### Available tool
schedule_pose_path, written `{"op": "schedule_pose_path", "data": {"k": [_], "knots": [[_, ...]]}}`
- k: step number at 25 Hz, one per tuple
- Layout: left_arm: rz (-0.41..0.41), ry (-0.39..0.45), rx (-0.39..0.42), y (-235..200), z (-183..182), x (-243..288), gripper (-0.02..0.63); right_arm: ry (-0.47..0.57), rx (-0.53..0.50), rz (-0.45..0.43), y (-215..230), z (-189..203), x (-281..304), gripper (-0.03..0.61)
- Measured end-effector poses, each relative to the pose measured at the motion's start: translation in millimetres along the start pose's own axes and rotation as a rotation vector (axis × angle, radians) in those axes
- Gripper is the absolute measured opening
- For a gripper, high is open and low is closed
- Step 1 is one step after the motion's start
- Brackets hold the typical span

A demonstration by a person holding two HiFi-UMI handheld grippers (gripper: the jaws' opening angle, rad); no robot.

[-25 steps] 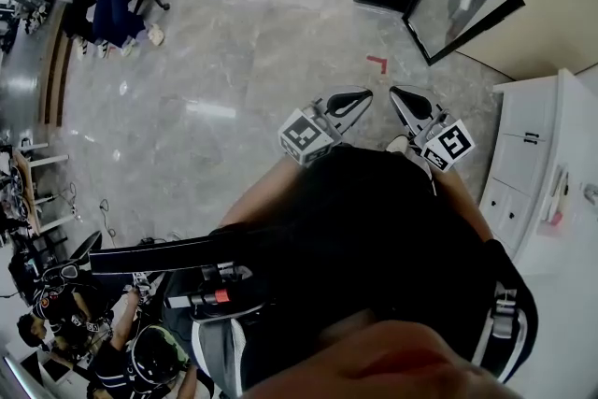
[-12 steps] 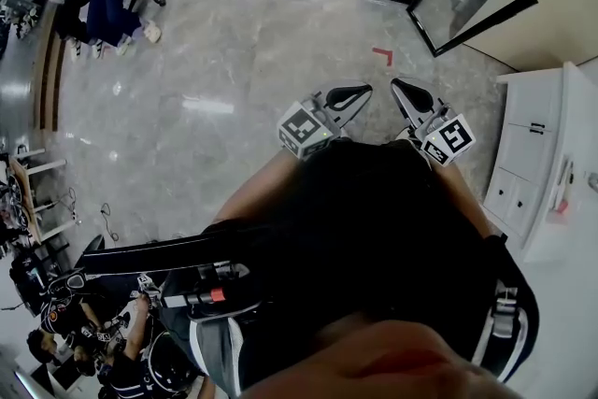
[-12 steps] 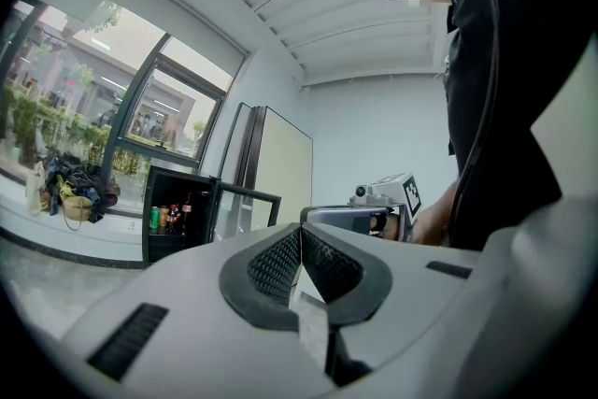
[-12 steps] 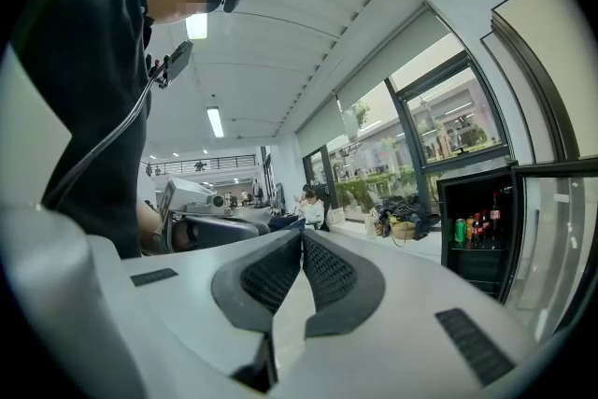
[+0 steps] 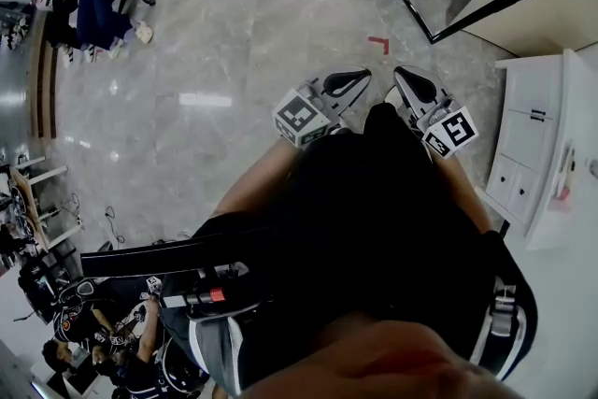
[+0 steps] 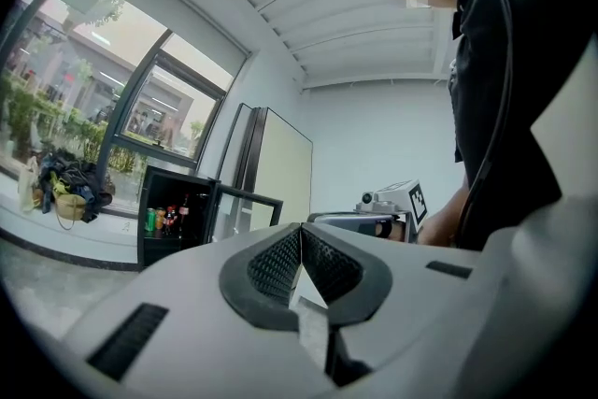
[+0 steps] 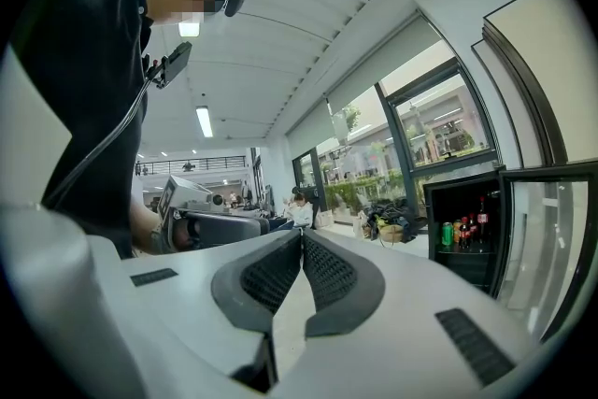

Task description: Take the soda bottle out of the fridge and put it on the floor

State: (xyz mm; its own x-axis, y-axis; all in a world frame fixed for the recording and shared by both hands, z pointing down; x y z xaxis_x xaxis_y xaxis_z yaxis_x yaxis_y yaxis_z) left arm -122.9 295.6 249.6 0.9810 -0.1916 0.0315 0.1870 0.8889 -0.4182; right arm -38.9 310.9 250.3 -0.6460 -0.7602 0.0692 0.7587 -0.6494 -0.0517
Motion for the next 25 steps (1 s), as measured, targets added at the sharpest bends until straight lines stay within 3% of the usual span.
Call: {"op": "schedule_pose_path", "data": {"k": [17,25], "knots": [[-0.053,-0.032,0.049,-48,-48,138,0.005,0.052,-0.059,-0.062,143,-10,0,0.014],[-0.113,-0.043,0.020,-67,-52,197,0.005,0.083,-0.026,-0.104,205,1,-5,0.014]]}}
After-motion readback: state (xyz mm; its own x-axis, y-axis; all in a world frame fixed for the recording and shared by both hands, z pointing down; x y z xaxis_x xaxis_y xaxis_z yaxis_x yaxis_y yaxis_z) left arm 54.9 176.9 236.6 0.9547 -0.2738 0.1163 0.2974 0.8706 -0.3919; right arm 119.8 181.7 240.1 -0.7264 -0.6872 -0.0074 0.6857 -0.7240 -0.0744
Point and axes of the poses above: the fingertips, and each gripper's own axes: x forward along the fingers, y to its right, z out of its underside, the point moved 2 cm from there along -x, backward along the fingers, and after that the axes turned 12 degrees about -x, right-handed, at the moved point
